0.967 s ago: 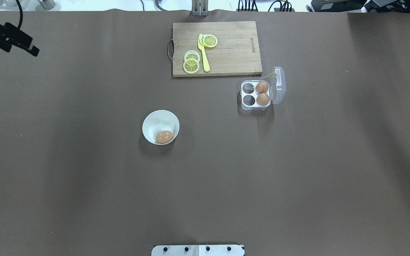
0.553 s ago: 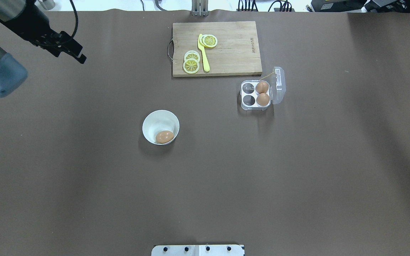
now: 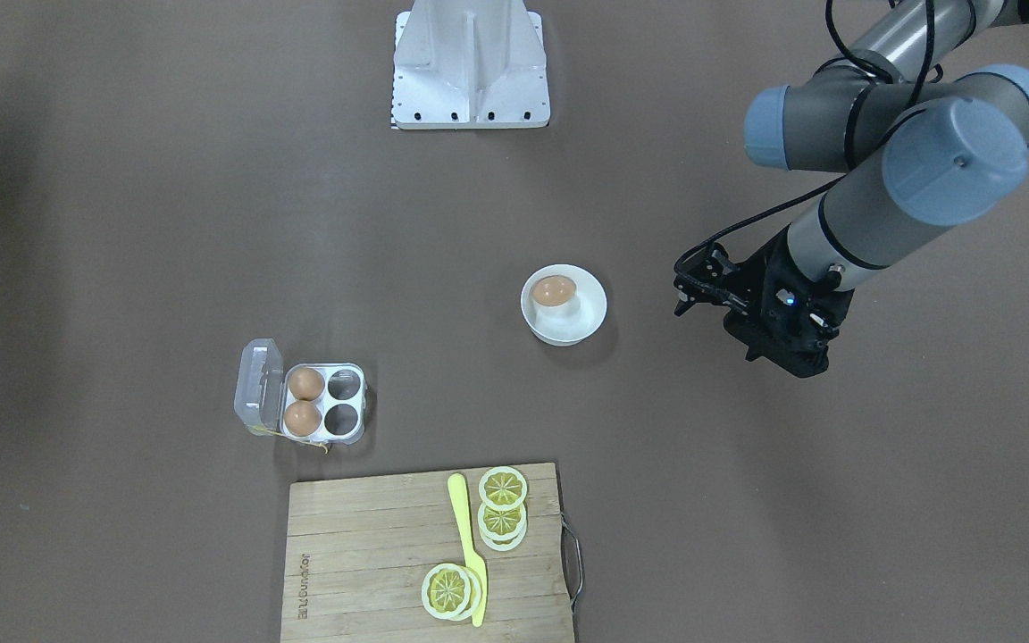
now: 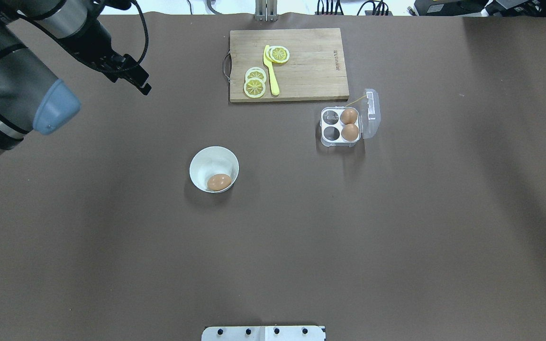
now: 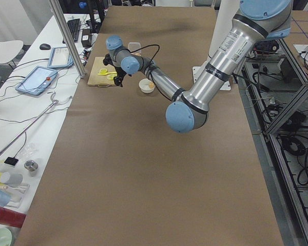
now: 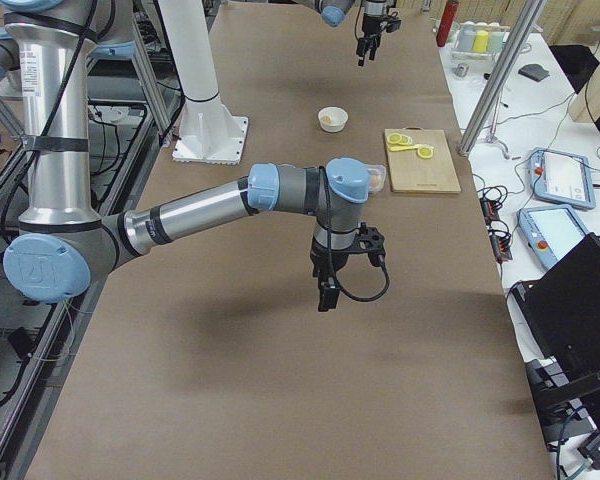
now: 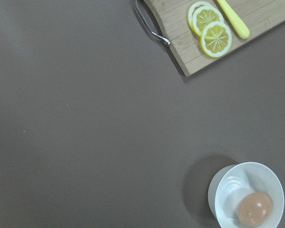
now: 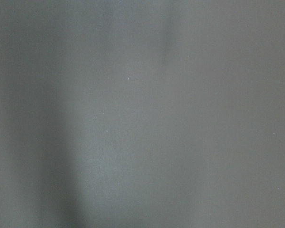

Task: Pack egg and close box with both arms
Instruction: 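Move the left gripper over the white bowl toward the brown egg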

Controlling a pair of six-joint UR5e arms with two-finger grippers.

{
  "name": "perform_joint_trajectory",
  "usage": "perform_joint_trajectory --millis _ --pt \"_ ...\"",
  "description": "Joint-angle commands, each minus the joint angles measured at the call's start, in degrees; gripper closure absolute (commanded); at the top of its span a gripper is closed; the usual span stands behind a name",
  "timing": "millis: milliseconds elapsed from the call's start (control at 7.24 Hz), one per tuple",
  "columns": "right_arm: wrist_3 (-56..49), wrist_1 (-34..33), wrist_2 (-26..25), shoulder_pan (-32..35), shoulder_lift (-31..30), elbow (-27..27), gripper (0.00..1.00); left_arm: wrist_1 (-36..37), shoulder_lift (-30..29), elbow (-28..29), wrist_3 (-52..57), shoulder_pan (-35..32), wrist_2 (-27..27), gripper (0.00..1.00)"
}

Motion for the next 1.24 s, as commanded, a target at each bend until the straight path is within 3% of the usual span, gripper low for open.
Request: perform_joint_trajectory --millis 0,691,829,967,1106 --pt "0.0 0.0 0.0 0.0 -0.2 0.0 0.0 -0.2 -2.4 2.8 2.6 2.6 0.2 0.02" --pt "-0.3 -0.1 0.0 0.0 -0.3 -0.1 0.0 -9.9 -3.9 8.6 2.7 8.8 2.7 0.03" --pt "-0.3 -0.1 0.0 0.0 -0.3 -0.2 0.0 -9.9 -4.5 8.6 2.8 9.6 2.8 0.06" --pt "-0.4 -0.1 0.0 0.0 -0.3 -0.3 0.0 -9.9 -5.0 8.7 2.8 10.6 2.9 0.2" --pt "-0.4 -0.1 0.0 0.0 -0.3 -0.4 0.0 -9.9 -5.4 8.7 2.8 11.0 3.8 0.22"
